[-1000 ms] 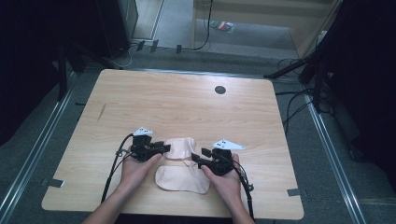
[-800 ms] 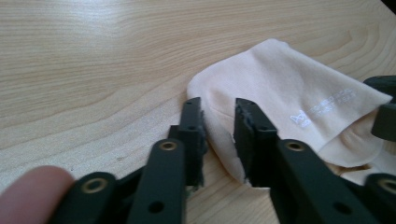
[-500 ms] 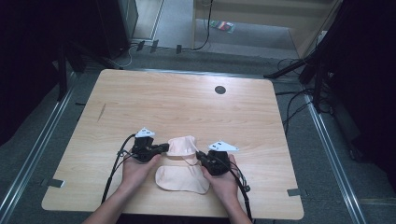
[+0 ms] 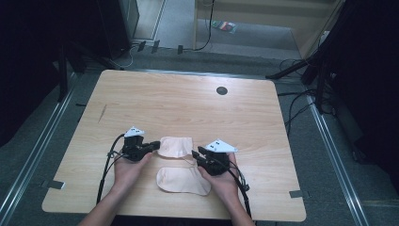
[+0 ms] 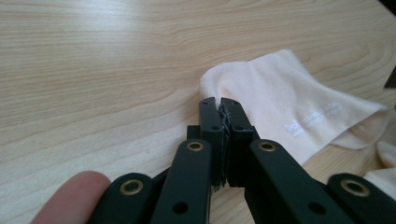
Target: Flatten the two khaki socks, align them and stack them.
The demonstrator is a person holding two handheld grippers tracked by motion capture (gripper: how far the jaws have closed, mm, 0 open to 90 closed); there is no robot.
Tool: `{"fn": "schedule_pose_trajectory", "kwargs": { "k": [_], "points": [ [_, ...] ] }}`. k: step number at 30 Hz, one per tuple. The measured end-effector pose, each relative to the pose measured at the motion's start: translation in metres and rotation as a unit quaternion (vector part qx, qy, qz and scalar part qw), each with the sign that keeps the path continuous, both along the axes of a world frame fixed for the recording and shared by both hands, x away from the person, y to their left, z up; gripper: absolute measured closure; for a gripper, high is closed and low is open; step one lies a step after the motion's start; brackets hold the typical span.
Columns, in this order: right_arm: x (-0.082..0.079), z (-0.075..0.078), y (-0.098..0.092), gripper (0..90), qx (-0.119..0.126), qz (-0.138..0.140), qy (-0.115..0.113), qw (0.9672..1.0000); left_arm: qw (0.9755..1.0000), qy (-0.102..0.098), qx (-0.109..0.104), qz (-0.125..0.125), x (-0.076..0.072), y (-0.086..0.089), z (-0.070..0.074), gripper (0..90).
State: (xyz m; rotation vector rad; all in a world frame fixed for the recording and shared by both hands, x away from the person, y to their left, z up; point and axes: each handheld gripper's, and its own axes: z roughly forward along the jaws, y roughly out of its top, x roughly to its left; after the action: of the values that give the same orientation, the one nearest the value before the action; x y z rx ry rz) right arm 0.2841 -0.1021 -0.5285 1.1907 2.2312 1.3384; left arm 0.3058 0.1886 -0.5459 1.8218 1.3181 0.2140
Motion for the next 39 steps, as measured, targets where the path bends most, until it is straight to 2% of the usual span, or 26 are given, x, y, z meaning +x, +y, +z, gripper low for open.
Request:
{"fn": "schedule_pose_trajectory", "kwargs": {
  "k": [1,2,3,5,6,8,9,10,15,16,18,21,23,24,25,26,27,28,29,30,31,32,34,36,37,39],
  "points": [
    [0.000,0.000,0.000,68.9,0.000,0.000,0.000,1.0000,1.0000,0.000,0.000,0.000,0.000,0.000,0.000,89.7],
    [0.005,0.000,-0.005,72.2,0.016,-0.025,0.008,0.9995,1.0000,0.000,0.009,0.001,-0.001,0.000,-0.002,89.7],
    [0.007,0.000,-0.006,72.9,0.025,-0.037,0.015,0.9989,1.0000,-0.001,0.008,0.002,-0.001,-0.001,-0.003,89.7],
    [0.010,-0.001,-0.007,72.6,0.032,-0.045,0.023,0.9982,0.9999,0.000,0.012,0.000,-0.001,-0.002,-0.003,89.7],
    [0.015,-0.004,-0.005,69.0,0.040,-0.056,0.041,0.9968,0.9999,-0.002,0.014,0.001,-0.001,-0.002,-0.003,89.6],
    [0.018,-0.008,0.000,63.6,0.051,-0.045,0.068,0.9953,0.9999,-0.003,0.014,0.001,-0.001,-0.002,-0.003,89.6],
    [0.018,-0.008,0.000,63.6,0.051,-0.045,0.068,0.9953,0.9999,-0.003,0.014,0.001,-0.001,-0.002,-0.003,89.6],
    [0.018,-0.011,0.007,58.3,0.055,-0.032,0.085,0.9944,0.9999,-0.002,0.013,0.001,-0.001,-0.002,-0.003,89.6],
    [0.016,-0.010,0.013,49.4,0.071,-0.019,0.103,0.9920,0.9999,-0.004,0.011,-0.001,-0.002,-0.002,-0.003,89.6],
    [0.017,-0.011,0.015,48.2,0.061,-0.022,0.112,0.9917,0.9999,-0.006,0.012,-0.006,-0.002,-0.003,-0.003,89.5],
    [0.017,-0.012,0.016,48.2,0.057,-0.022,0.114,0.9916,0.9998,-0.012,0.013,-0.010,-0.003,-0.005,-0.003,89.5],
    [0.016,-0.017,0.023,53.1,0.023,-0.023,0.120,0.9922,0.9996,-0.012,0.015,-0.019,-0.004,-0.005,-0.003,89.4],
    [0.015,-0.017,0.027,73.1,-0.003,-0.027,0.105,0.9941,0.9997,-0.013,0.006,-0.019,-0.004,-0.005,-0.002,89.4],
    [0.015,-0.017,0.027,73.1,-0.003,-0.027,0.105,0.9941,0.9997,-0.013,0.006,-0.019,-0.004,-0.005,-0.002,89.4],
    [0.014,-0.017,0.027,81.6,-0.007,-0.027,0.099,0.9947,0.9997,-0.012,0.001,-0.020,-0.004,-0.005,-0.002,89.4],
    [0.014,-0.017,0.027,85.2,-0.010,-0.025,0.093,0.9953,0.9996,-0.012,-0.007,-0.023,-0.004,-0.006,-0.002,89.3],
    [0.013,-0.016,0.026,86.6,-0.019,-0.026,0.086,0.9958,0.9995,-0.011,-0.011,-0.028,-0.005,-0.006,-0.001,89.2],
    [0.012,-0.014,0.024,87.1,-0.034,-0.031,0.066,0.9968,0.9993,-0.014,-0.013,-0.032,-0.005,-0.010,-0.001,89.1],
    [0.012,-0.014,0.024,87.1,-0.034,-0.031,0.066,0.9968,0.9993,-0.014,-0.013,-0.032,-0.005,-0.010,-0.001,89.2],
    [0.011,-0.012,0.023,87.1,-0.041,-0.036,0.054,0.9970,0.9991,-0.013,-0.013,-0.037,-0.006,-0.012,-0.001,89.2],
    [0.010,-0.009,0.021,87.1,-0.053,-0.043,0.031,0.9972,0.9989,-0.013,-0.012,-0.043,-0.006,-0.016,-0.002,89.2],
    [0.010,-0.009,0.021,87.1,-0.053,-0.043,0.031,0.9972,0.9989,-0.013,-0.012,-0.043,-0.006,-0.016,-0.002,89.2],
    [0.007,-0.005,0.023,86.7,-0.074,-0.041,-0.003,0.9964,0.9989,-0.010,-0.005,-0.046,-0.006,-0.019,-0.003,89.2],
    [0.002,-0.001,0.030,86.2,-0.093,-0.025,-0.051,0.9941,0.9990,-0.006,-0.005,-0.045,-0.006,-0.018,-0.003,89.2],
    [0.002,-0.001,0.030,86.2,-0.093,-0.025,-0.051,0.9941,0.9990,-0.006,-0.005,-0.045,-0.006,-0.018,-0.003,89.2],
    [-0.005,0.002,0.040,85.3,-0.095,0.009,-0.088,0.9915,0.9990,-0.004,-0.004,-0.044,-0.005,-0.018,-0.003,89.2]
  ]
}}
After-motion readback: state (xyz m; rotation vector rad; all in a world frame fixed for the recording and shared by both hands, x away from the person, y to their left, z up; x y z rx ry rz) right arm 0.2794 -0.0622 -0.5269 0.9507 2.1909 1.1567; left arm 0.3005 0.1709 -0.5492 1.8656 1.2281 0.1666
